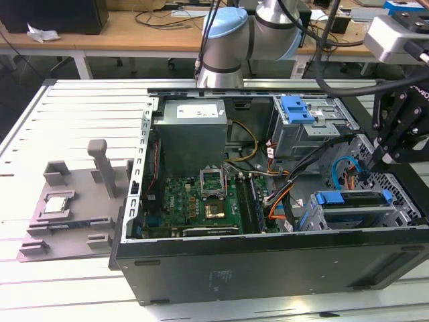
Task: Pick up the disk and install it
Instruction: 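Insert the first disk wire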
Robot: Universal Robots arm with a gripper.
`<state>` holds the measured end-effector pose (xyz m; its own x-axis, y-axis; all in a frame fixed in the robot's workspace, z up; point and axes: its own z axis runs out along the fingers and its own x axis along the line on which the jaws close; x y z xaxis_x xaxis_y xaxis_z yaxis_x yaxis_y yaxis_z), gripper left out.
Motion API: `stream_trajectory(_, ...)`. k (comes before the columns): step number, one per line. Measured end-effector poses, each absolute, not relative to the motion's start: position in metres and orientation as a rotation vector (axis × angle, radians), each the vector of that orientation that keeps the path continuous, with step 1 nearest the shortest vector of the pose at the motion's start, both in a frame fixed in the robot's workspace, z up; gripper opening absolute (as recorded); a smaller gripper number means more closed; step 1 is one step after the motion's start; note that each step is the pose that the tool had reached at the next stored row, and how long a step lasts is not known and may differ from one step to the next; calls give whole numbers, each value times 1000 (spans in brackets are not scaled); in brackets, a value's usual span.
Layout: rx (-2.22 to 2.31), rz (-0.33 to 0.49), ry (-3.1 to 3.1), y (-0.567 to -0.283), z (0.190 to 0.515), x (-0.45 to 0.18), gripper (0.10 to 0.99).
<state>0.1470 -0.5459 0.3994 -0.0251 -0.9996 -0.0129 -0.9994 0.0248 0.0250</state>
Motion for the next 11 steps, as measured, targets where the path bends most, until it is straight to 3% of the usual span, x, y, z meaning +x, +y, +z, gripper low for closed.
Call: stream_trajectory(11,2187,-44,-2242,-538,390,167,106)
